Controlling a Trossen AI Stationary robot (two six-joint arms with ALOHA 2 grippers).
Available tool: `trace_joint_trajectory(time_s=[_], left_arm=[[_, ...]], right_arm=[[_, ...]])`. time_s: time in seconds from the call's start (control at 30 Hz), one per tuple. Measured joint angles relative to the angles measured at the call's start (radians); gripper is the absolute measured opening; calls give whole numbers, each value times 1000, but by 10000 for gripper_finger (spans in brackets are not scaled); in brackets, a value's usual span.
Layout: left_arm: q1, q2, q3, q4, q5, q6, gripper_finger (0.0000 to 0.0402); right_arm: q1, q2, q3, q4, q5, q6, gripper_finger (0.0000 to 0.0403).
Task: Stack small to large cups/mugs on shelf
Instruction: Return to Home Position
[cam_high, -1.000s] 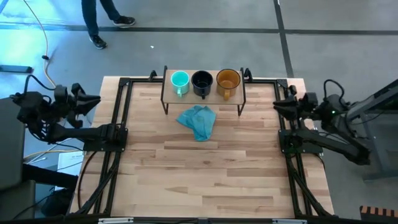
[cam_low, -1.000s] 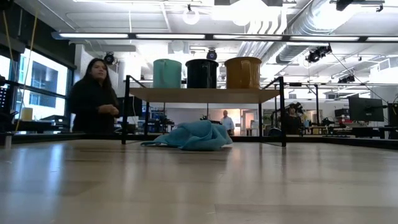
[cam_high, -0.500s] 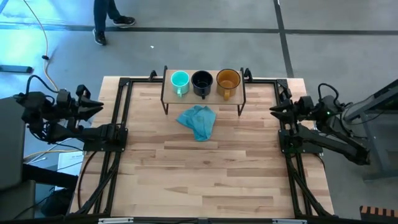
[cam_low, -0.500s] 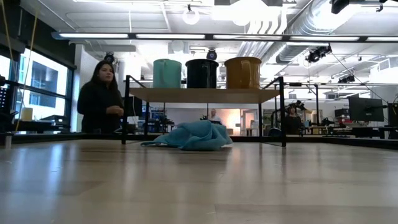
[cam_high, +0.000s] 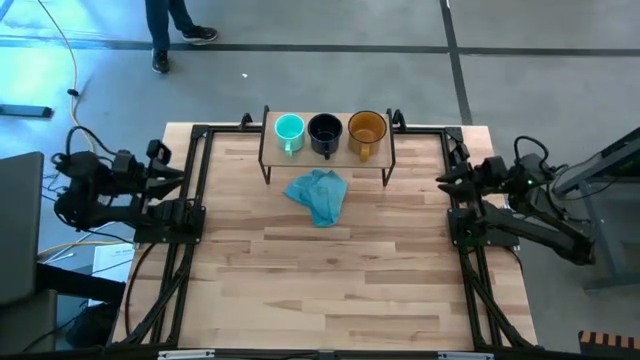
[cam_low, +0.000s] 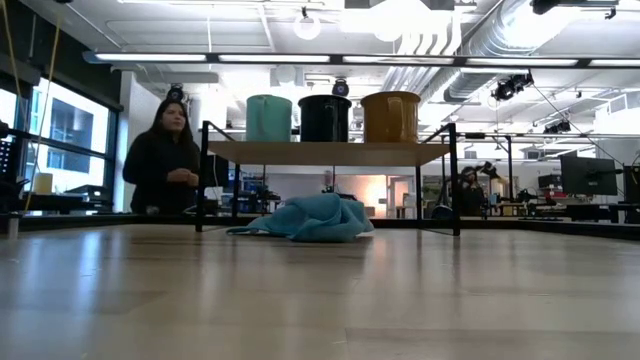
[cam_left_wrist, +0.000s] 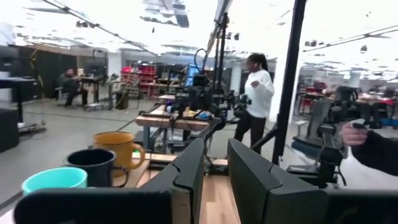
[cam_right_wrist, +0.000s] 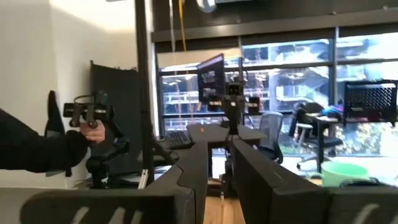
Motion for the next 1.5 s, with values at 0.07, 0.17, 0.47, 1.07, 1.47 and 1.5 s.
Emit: trace_joint_trajectory(time_s=[0.07,0.17,0.47,1.07,1.47,1.5], left_arm=[[-1,0,-34,43,7,-1,62],[-1,0,-92,123,39,-8,62],[-1,0,-255,390,98,-17,62],[-1,0,-563,879,123,-91,62],[-1,-1,-667,1041,120,-121,62],[-1,-1,-669,1040,120,-124,62]], right_arm=[[16,1,0,14,-16,-12,62],[44,1,0,22,-38,-15,62],[137,3,-25,55,-45,-42,62],[217,4,-331,522,-36,34,62],[309,4,-477,766,52,85,62],[318,4,-480,768,58,75,62]])
